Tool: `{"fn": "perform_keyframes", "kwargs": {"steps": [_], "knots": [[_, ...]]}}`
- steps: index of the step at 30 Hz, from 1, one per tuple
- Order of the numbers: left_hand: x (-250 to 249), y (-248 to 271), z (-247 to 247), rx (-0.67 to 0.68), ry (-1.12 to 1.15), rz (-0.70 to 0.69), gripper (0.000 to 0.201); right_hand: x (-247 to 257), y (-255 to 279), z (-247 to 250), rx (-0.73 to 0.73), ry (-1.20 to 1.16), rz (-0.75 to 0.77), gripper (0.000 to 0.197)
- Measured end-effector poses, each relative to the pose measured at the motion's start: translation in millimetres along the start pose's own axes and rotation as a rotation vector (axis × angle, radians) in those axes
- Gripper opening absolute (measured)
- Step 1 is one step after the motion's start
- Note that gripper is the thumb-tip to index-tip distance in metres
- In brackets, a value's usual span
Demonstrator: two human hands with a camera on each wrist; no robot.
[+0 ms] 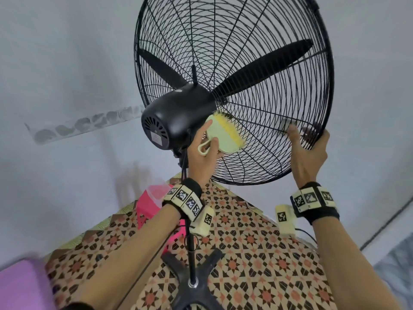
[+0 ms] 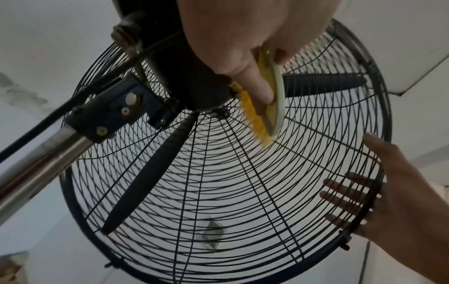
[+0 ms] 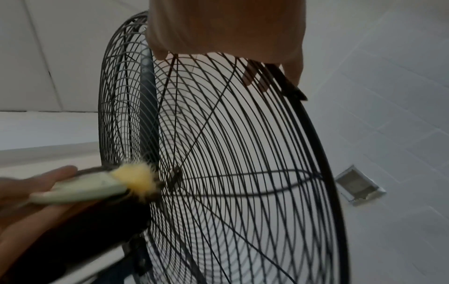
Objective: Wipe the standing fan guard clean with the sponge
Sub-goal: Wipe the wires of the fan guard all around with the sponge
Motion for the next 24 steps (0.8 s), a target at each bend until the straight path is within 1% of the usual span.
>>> {"fn": "perform_keyframes", "kwargs": {"steps": [3, 5, 7, 9, 12, 14, 16, 17, 19, 22, 23, 24], "knots": [[-0.4, -4.9, 4.6, -0.024, -0.082, -0.032, 0.049, 9.1, -9.7, -2.4, 0.034, -0.028, 0.0, 0.076], [5.4, -4.2, -0.2, -0.047, -0.1, 0.002, 0.05, 10.2, -10.3, -3.3, 0.046, -0.019, -0.002, 0.074], [14.7, -1.2, -8.1, -0.078, -0.044, 0.065, 0.049, 8.8, -8.0, -2.3, 0.038, -0.011, -0.003, 0.075], [20.4, 4.3, -15.7, -0.057, 0.008, 0.112, 0.043, 5.1, -6.2, 1.2, 0.02, -0.016, -0.011, 0.077], [24.7, 10.3, -13.1, 0.03, 0.018, 0.151, 0.04, 4.6, -3.3, 3.8, -0.001, -0.023, -0.01, 0.078], [19.5, 8.2, -1.8, -0.009, 0.012, 0.12, 0.04, 7.3, -0.9, 0.4, 0.009, -0.026, -0.011, 0.078], [18.9, 3.2, 3.8, -0.069, 0.022, 0.119, 0.041, 8.6, -0.3, -2.3, 0.018, -0.03, -0.012, 0.076], [19.4, 2.1, 2.6, -0.069, 0.023, 0.125, 0.041, 9.6, -0.3, -2.9, 0.018, -0.026, -0.011, 0.075], [22.1, 3.2, -3.0, -0.008, 0.005, 0.145, 0.041, 12.4, 0.2, -2.3, 0.007, -0.022, -0.006, 0.074], [26.5, 11.0, -11.1, 0.127, -0.004, 0.212, 0.041, 10.3, 1.6, 1.9, -0.011, -0.031, -0.009, 0.075], [23.5, 13.6, -13.2, 0.151, 0.005, 0.21, 0.041, 10.8, 3.8, 2.7, -0.014, -0.026, -0.005, 0.075], [18.7, 14.6, -12.9, 0.141, 0.015, 0.194, 0.041, 12.3, 6.7, 3.1, -0.017, -0.024, 0.003, 0.074]]}}
Point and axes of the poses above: each hand's wrist, its own y-axis away from the middle knuckle, its own z-axis out of the back of the hand, x = y × z, the point moved 9 cm from there along -y, towards the middle knuckle, and after that the axes turned 10 degrees about -z, right-handed, at the moved point
